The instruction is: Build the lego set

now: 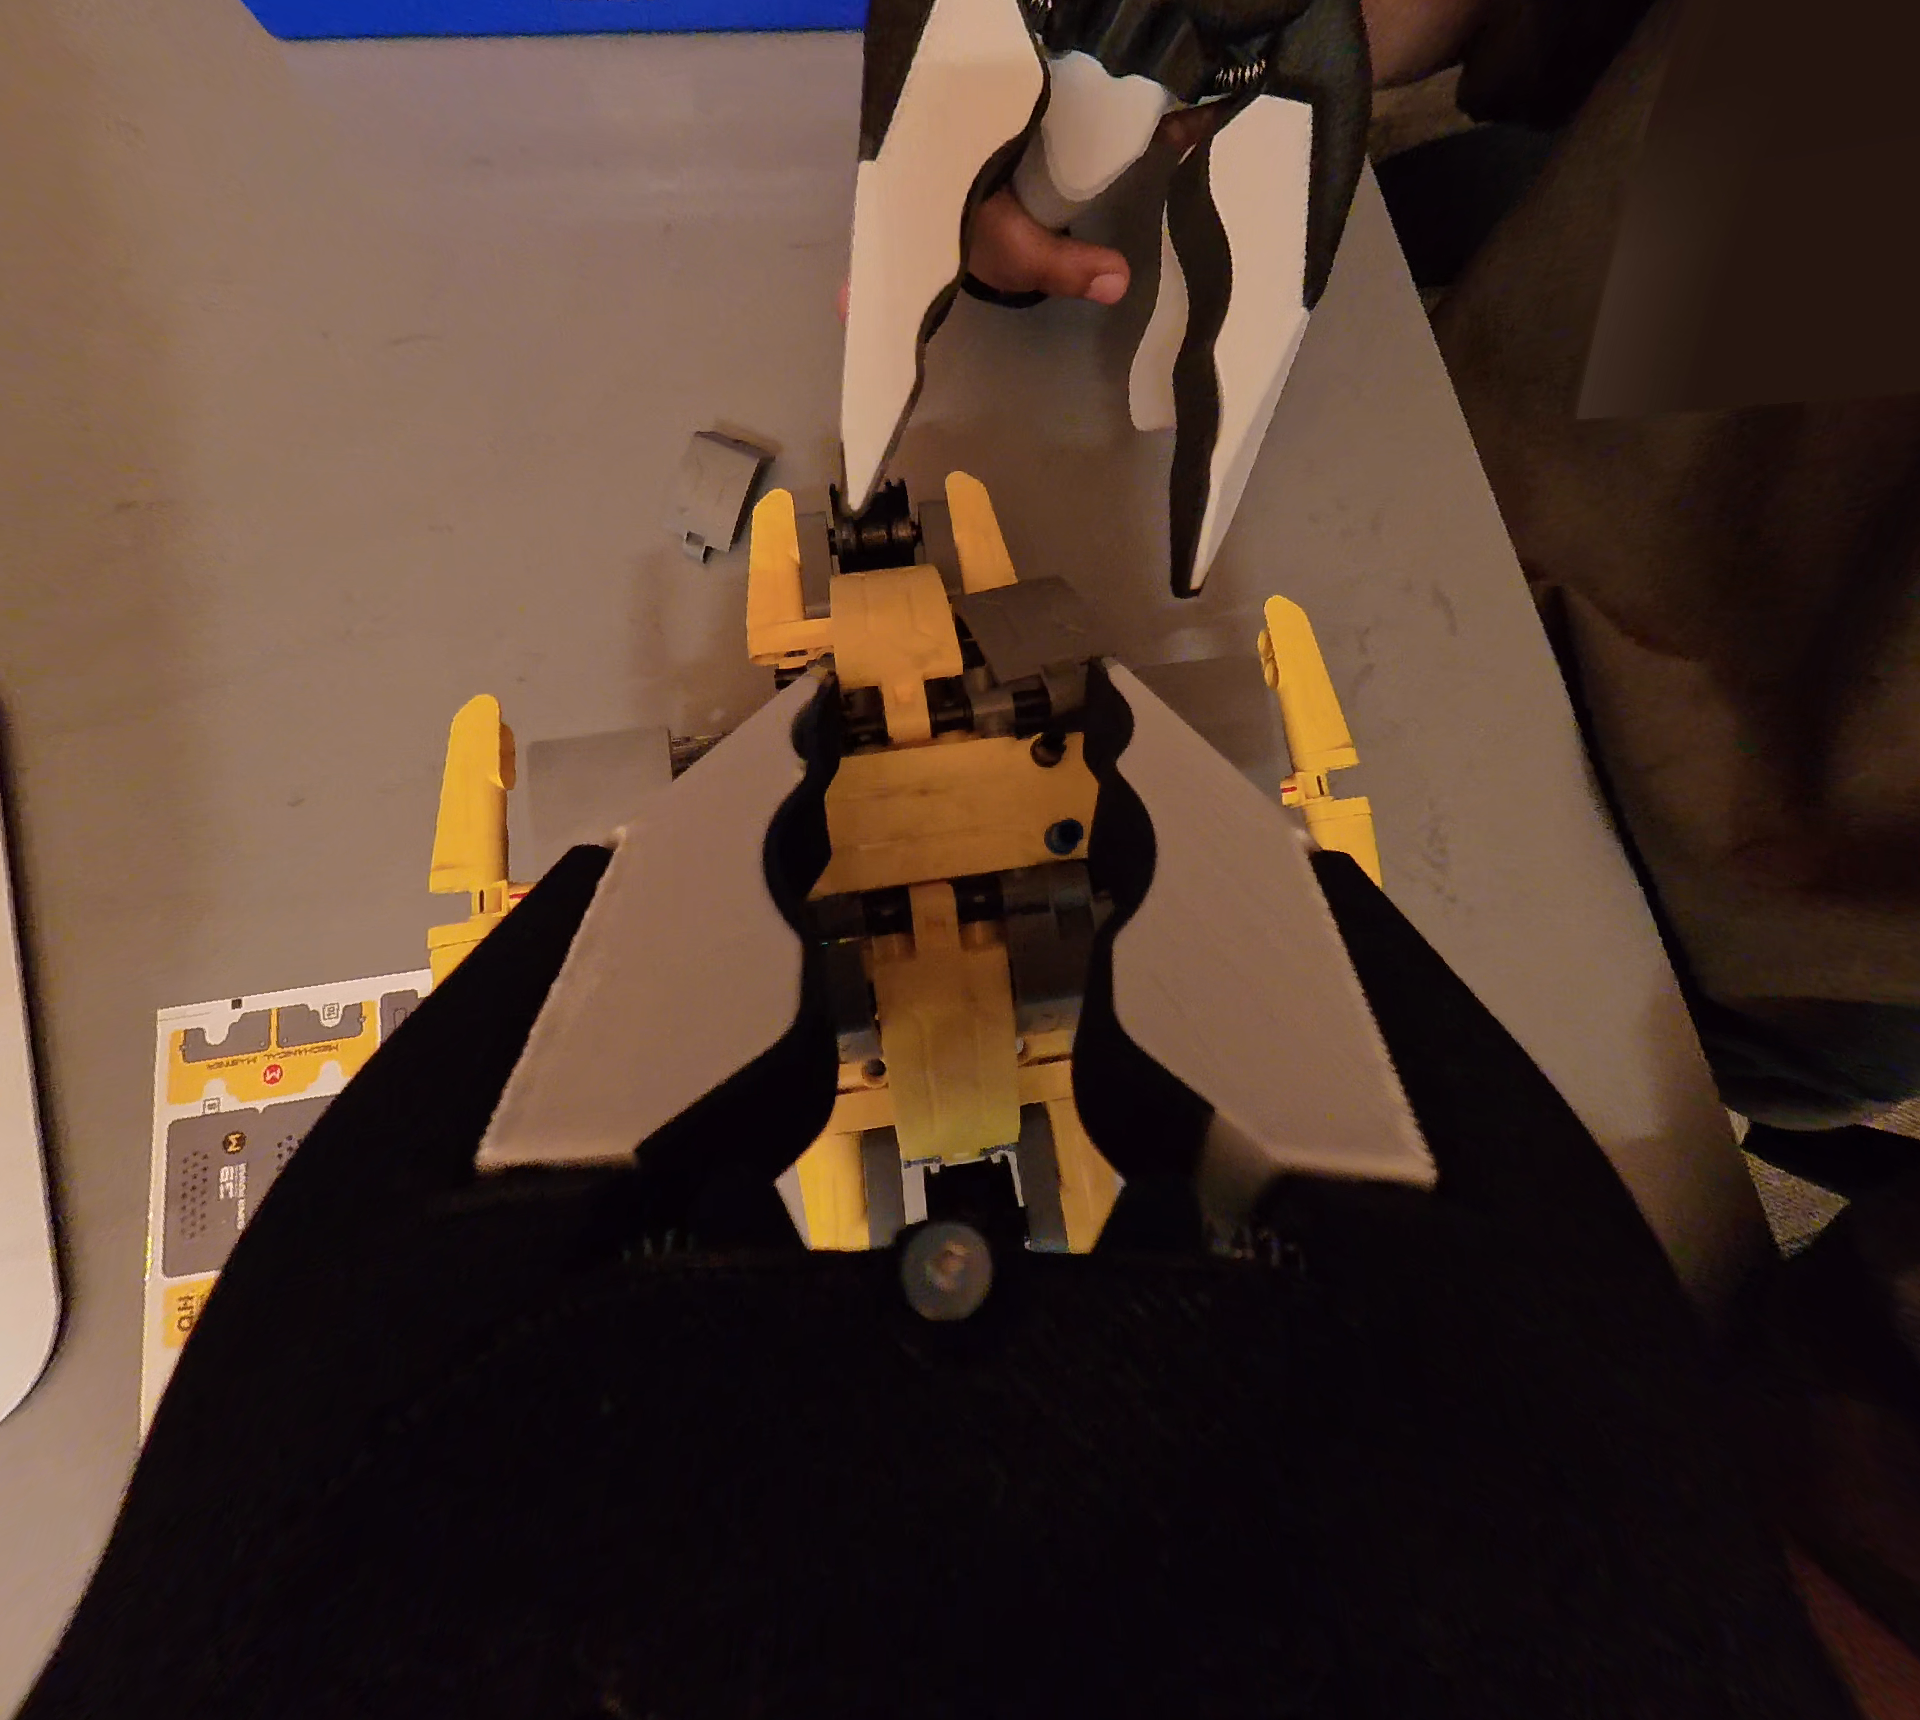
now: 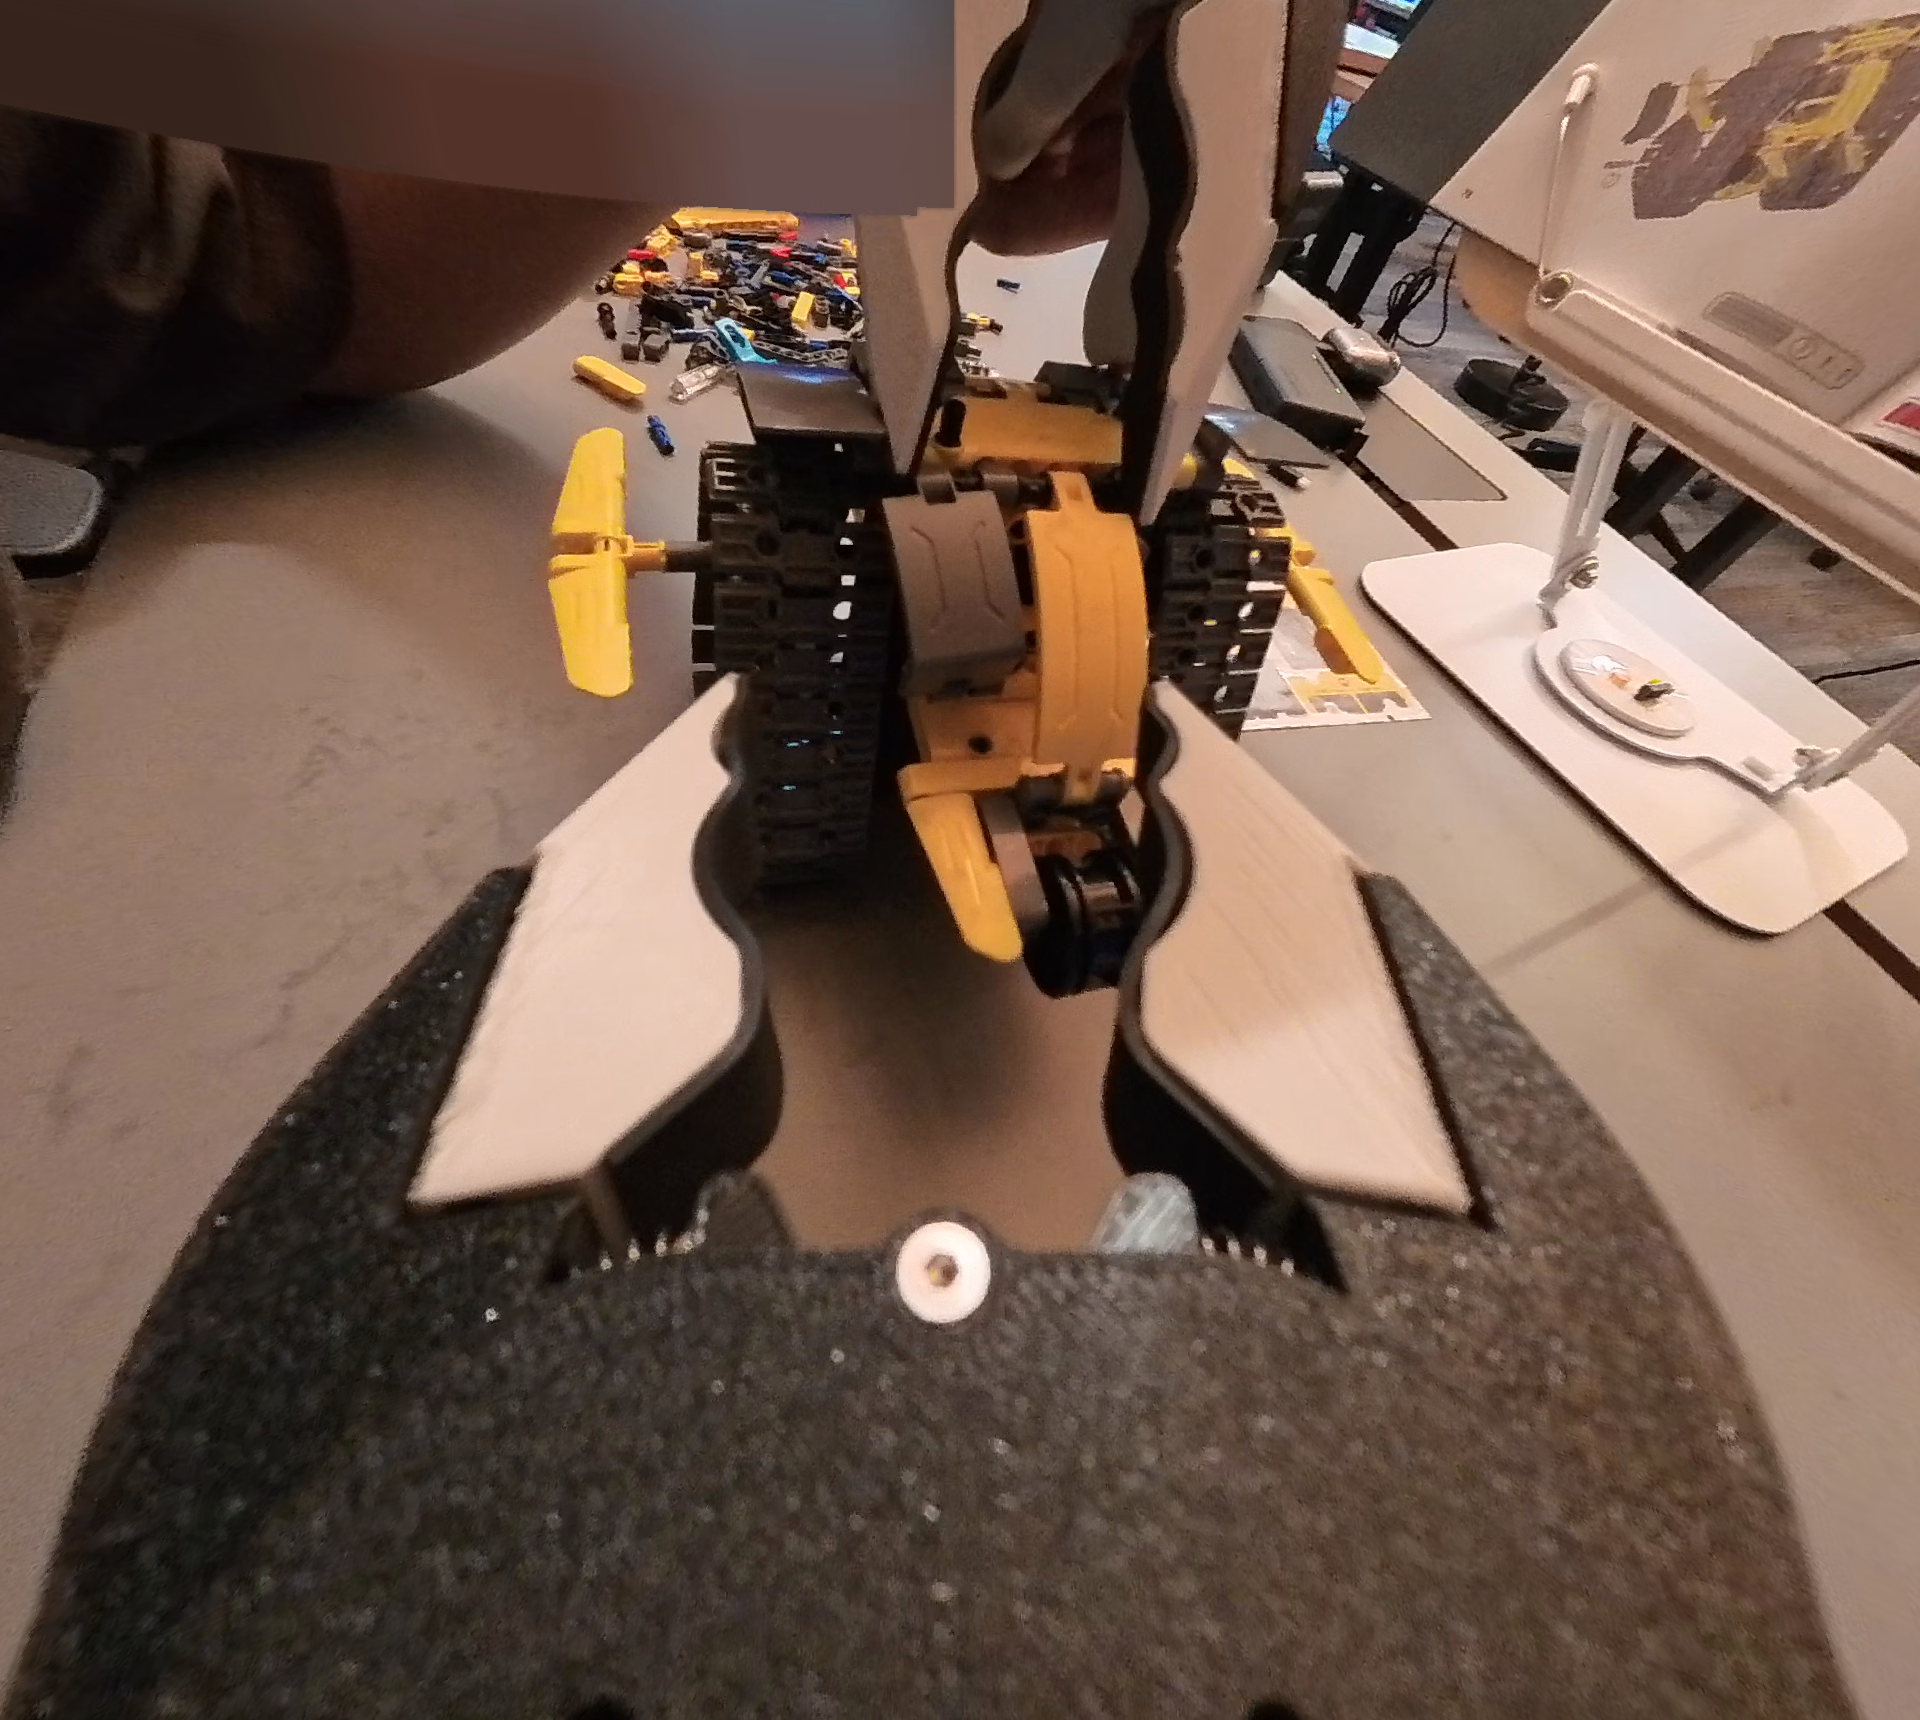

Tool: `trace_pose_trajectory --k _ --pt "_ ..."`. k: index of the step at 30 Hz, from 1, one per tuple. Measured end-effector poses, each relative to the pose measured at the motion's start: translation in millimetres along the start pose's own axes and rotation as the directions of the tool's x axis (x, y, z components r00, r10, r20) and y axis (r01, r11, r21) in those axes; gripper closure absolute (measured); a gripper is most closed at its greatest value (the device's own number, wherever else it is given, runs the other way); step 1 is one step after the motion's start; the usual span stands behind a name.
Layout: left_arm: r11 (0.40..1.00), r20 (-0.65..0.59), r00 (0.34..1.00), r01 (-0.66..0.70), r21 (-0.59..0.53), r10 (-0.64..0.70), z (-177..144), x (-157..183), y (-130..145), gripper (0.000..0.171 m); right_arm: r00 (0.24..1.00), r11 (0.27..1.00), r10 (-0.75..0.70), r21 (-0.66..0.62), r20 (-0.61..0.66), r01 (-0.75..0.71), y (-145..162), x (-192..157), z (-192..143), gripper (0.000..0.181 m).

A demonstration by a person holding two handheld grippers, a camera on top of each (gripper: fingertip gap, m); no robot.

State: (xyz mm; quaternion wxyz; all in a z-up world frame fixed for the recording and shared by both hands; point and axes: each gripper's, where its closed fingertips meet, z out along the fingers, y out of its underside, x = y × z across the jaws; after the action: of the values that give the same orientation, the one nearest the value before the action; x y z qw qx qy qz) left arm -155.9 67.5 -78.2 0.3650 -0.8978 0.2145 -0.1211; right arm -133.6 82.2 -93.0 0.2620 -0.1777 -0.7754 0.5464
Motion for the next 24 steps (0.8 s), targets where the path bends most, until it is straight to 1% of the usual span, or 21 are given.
trace_pose_trajectory --k 12,16,19,20,22,24 --pt "0.999 -0.007 0.999 -0.034 0.0 0.034 0.5 -0.2 -0.3 0.127 1.0 1.0 0.02 0.0 0.009 -0.02 1.8 -1.1 4.0 0.111" --pt "0.999 -0.019 0.999 -0.036 0.009 0.036 0.4 -0.8 -1.3 0.127 1.0 1.0 0.014 0.0 -0.01 -0.014 0.7 2.6 3.3 0.112" --pt "1.0 -0.026 0.999 -0.023 0.019 0.024 -1.2 -1.0 -0.7 0.127 1.0 0.999 0.022 0.031 -0.007 -0.022 -10.7 2.5 2.7 0.124" --pt "0.999 -0.026 0.999 -0.026 0.021 0.026 -1.4 -0.9 -0.6 0.127 1.0 0.999 0.018 0.048 -0.005 -0.018 -16.8 2.3 3.3 0.125" --pt "0.999 -0.026 0.999 -0.03 0.016 0.031 -1.0 -0.7 -0.6 0.127 1.0 0.998 -0.014 0.063 0.009 0.013 -26.8 -0.1 6.3 0.14" --pt "0.999 -0.027 0.999 -0.033 0.011 0.033 -0.4 -0.7 -0.9 0.127 0.998 0.998 -0.055 0.043 0.014 0.054 -28.5 -0.7 12.5 0.142"
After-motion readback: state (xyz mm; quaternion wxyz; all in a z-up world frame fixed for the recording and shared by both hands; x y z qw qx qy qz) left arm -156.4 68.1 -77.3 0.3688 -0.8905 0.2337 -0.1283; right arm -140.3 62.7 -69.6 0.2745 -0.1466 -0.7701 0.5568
